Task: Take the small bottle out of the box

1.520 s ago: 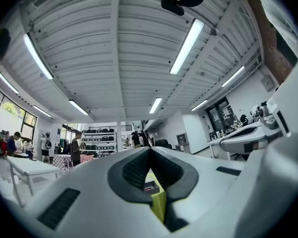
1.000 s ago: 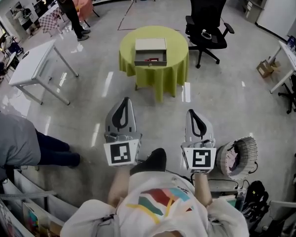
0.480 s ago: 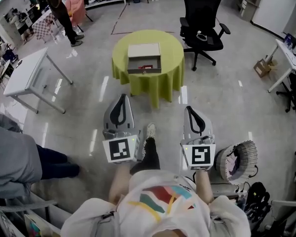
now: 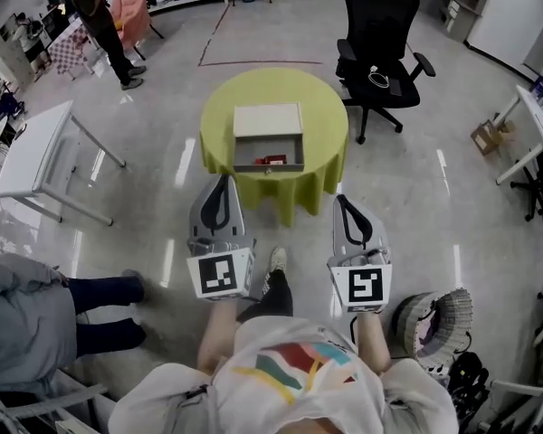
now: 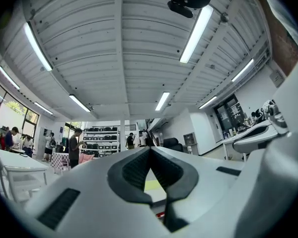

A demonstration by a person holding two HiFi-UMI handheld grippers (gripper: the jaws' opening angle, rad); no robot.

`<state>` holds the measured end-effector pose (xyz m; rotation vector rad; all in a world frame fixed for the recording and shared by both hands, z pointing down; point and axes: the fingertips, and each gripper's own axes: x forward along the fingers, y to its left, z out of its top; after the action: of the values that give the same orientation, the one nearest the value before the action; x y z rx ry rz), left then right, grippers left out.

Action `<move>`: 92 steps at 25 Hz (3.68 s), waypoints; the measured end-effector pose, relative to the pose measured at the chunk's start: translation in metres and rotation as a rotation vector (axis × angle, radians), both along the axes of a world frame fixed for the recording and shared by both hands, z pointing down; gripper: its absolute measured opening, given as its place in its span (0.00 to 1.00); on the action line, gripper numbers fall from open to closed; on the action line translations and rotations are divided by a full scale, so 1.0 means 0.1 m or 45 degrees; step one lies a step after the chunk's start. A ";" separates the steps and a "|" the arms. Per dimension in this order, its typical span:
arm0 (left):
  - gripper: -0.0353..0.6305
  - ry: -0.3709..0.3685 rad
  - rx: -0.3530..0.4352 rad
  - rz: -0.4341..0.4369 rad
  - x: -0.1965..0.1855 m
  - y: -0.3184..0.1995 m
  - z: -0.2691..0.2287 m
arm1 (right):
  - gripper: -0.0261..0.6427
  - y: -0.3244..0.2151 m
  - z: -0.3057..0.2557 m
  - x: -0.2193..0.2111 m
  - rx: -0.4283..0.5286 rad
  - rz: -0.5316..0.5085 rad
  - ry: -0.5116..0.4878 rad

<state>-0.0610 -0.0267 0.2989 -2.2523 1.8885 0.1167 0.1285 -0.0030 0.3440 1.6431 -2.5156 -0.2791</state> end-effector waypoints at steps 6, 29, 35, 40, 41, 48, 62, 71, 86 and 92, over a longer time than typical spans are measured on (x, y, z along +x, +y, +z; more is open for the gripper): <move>0.07 -0.025 -0.037 0.052 -0.13 -1.27 0.16 | 0.05 -1.23 -0.05 -0.34 0.006 -0.037 0.068; 0.08 0.023 -0.023 0.043 -0.19 -2.67 -0.02 | 0.05 -2.81 -0.05 -1.01 -0.069 -0.329 -0.005; 0.07 -0.003 -0.021 0.004 -0.10 -2.70 -0.03 | 0.05 -2.88 -0.09 -0.93 -0.070 -0.360 -0.046; 0.08 -0.018 -0.046 -0.027 -0.11 -2.71 0.03 | 0.05 -2.98 -0.07 -0.85 -0.067 -0.363 -0.069; 0.07 -0.023 -0.045 -0.034 -0.12 -2.72 0.03 | 0.05 -3.00 -0.08 -0.84 -0.058 -0.362 -0.067; 0.07 -0.052 -0.035 -0.072 -0.19 -2.72 0.01 | 0.16 -3.09 -0.01 -1.04 -0.156 -0.557 -0.007; 0.08 -0.042 -0.135 -0.221 -0.48 -2.54 0.34 | 0.40 -2.63 1.23 -1.58 -0.594 -1.441 0.599; 0.07 -0.089 -0.171 -0.300 -0.67 -2.45 0.47 | 0.40 -2.53 2.26 -1.50 -0.947 -1.605 0.968; 0.08 0.007 -0.232 -0.402 -0.92 -2.22 0.74 | 0.38 -2.37 3.18 -1.25 -1.361 -1.668 1.389; 0.07 0.015 -0.243 -0.413 -0.95 -2.15 0.79 | 0.37 -2.41 3.26 -1.31 -1.344 -1.636 1.467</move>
<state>-0.1565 -0.2418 0.3781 -2.0200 2.3294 -0.1035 -0.0022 -0.2438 0.6698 -0.5312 -1.7091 0.0532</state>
